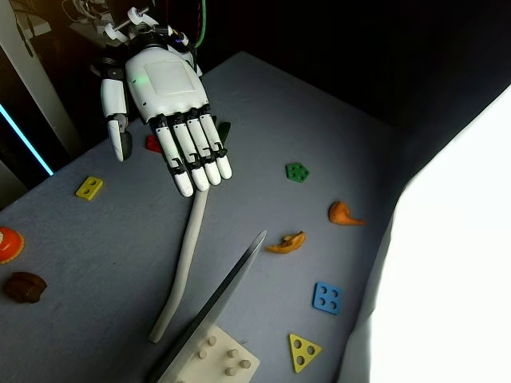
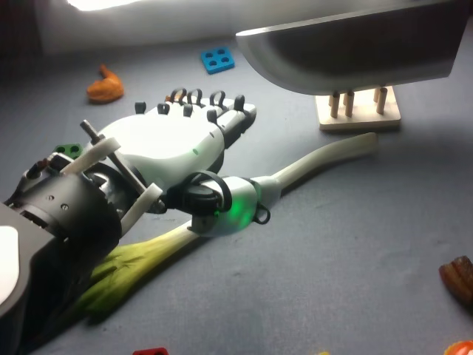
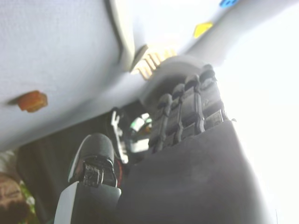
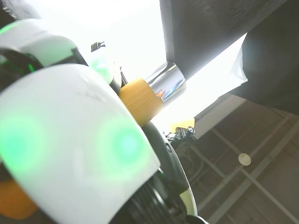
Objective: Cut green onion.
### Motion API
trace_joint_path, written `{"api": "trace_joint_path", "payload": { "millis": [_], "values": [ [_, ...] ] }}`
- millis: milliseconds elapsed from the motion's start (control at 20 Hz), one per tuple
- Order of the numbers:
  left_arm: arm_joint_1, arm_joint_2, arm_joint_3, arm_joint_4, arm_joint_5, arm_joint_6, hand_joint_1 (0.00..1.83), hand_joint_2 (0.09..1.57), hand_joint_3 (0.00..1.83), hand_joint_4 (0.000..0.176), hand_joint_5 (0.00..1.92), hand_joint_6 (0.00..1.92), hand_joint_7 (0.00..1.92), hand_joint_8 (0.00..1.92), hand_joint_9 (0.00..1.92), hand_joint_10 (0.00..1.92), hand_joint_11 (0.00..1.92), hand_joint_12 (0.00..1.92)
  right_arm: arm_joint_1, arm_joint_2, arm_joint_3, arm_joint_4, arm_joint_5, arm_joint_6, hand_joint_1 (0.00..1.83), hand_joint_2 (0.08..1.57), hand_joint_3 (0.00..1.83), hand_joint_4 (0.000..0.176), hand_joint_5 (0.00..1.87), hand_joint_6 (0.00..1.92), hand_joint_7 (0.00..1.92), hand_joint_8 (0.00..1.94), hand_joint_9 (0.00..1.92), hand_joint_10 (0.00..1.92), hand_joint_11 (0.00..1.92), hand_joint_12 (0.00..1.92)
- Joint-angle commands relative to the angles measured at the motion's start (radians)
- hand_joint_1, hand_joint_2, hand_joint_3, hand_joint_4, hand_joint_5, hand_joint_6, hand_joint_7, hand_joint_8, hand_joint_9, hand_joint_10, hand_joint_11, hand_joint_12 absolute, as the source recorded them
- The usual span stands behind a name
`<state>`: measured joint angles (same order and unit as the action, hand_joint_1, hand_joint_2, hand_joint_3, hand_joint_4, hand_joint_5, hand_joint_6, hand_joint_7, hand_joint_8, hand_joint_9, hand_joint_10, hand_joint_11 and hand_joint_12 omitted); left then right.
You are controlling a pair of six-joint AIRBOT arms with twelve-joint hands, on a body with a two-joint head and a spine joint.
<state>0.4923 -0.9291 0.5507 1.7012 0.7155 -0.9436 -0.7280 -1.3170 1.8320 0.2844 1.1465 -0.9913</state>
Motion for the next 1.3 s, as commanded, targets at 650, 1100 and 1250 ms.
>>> {"api": "trace_joint_path", "payload": {
  "millis": [650, 1100, 1250],
  "values": [
    [-0.059, 0.017, 0.031, -0.029, -0.032, 0.09, 0.0, 1.4, 0.0, 0.0, 0.0, 0.0, 0.0, 0.0, 0.0, 0.0, 0.0, 0.0, -0.051, -0.091, 0.128, 0.068, 0.137, 0.059, 1.53, 0.89, 0.62, 0.176, 1.4, 1.92, 1.58, 1.94, 1.68, 1.92, 1.74, 1.92],
    [-0.06, 0.018, 0.031, -0.03, -0.032, 0.093, 0.0, 1.4, 0.0, 0.0, 0.0, 0.0, 0.0, 0.0, 0.0, 0.0, 0.0, 0.0, -0.065, -0.167, 0.226, 0.101, 0.144, 0.093, 1.47, 0.75, 0.76, 0.176, 1.14, 1.92, 1.44, 1.94, 1.57, 1.92, 1.66, 1.92],
    [-0.062, 0.018, 0.034, -0.027, -0.032, 0.093, 0.0, 1.41, 0.0, 0.0, 0.0, 0.0, 0.0, 0.0, 0.0, 0.0, 0.0, 0.0, -0.065, -0.169, 0.226, 0.101, 0.148, 0.093, 1.07, 0.79, 1.06, 0.0, 0.77, 1.77, 1.24, 1.94, 1.36, 1.92, 1.44, 1.92]
  ]
}}
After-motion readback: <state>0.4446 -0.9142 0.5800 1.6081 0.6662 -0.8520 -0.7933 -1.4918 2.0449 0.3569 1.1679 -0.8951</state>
